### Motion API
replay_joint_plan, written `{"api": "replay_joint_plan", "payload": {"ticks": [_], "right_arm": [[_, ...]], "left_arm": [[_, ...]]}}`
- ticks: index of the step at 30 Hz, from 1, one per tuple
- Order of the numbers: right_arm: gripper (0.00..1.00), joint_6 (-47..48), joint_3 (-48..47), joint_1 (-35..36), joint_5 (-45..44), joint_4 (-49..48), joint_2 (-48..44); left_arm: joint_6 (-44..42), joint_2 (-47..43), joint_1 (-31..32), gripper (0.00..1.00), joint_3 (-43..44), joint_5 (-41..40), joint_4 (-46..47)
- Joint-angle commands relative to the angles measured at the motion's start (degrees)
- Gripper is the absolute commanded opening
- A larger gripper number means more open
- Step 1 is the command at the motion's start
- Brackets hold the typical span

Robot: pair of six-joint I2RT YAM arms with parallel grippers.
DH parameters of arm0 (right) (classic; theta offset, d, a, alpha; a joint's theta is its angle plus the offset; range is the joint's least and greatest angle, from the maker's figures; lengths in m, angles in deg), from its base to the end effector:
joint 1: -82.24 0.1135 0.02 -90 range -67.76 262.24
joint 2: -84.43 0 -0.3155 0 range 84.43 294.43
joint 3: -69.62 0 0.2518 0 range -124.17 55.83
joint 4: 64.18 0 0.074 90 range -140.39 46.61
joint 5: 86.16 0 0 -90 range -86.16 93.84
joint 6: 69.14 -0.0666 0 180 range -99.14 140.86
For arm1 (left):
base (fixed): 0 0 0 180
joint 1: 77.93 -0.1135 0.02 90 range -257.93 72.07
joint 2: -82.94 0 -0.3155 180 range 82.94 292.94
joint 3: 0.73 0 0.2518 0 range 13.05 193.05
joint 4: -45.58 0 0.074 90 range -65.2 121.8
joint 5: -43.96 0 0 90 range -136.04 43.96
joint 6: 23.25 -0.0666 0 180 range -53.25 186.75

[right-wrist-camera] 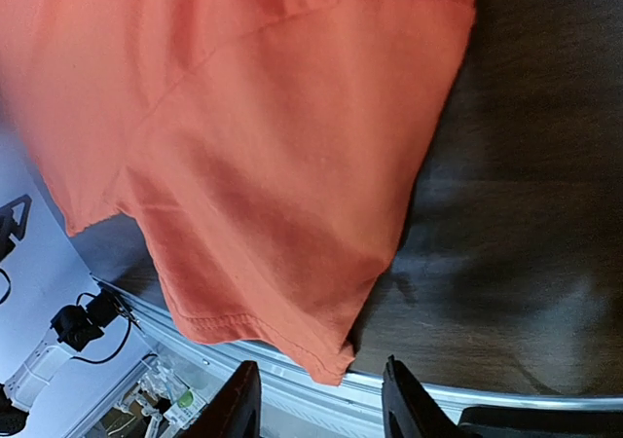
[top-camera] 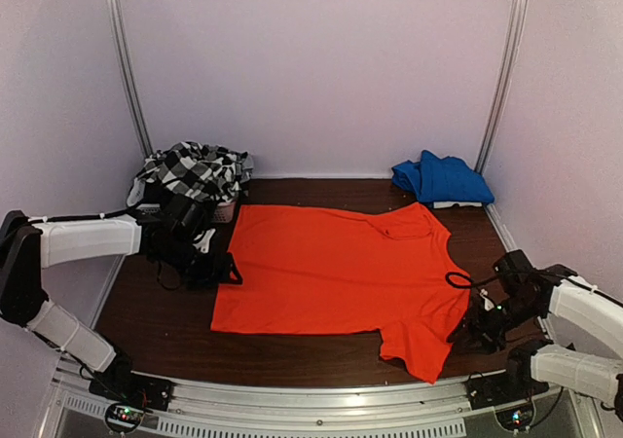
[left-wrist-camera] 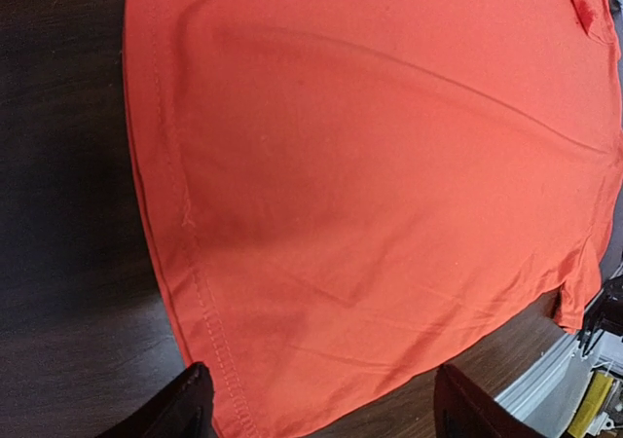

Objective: Fold and stack the mixed laundry pile
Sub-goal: Pick up the flattened T-shirt from the center of the board.

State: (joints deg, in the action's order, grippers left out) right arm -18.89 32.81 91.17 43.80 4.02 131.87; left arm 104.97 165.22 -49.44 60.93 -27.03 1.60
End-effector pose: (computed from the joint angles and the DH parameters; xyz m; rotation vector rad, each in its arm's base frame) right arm 0.0707 0.0544 0.1768 -0.6566 -2.7615 -1.0540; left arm 0.2287 -0.1488 0.2137 -0.1349 2.8554 -0.7535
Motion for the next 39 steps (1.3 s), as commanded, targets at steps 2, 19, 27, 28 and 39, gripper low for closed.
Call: {"api": "replay_joint_plan", "payload": {"ticks": [2, 19, 27, 28, 39], "right_arm": [[0.45, -8.6, 2.7, 7.5, -0.3, -7.4, 1.4], [0.37, -9.3, 6.9, 7.6, -7.5, -14.8, 5.2], [0.07, -9.3, 6.2, 7.2, -9.5, -14.7, 4.3], [0.01, -9.3, 5.8, 7.2, -9.7, -14.4, 3.6], [0.0, -9.4, 3.8, 7.2, -7.1, -10.9, -2.1]], "left_arm": [[2.1, 0.0, -0.1, 0.8, -1.0, -1.7, 0.3], [4.1, -1.4, -0.2, 0.81, -3.7, -2.0, 1.5], [4.1, -2.6, -0.4, 0.82, -6.1, -0.3, 0.9], [4.4, -3.5, -0.4, 0.81, -6.9, 0.0, 0.8], [10.6, -14.4, -0.4, 0.72, -19.8, 3.6, 3.6]]}}
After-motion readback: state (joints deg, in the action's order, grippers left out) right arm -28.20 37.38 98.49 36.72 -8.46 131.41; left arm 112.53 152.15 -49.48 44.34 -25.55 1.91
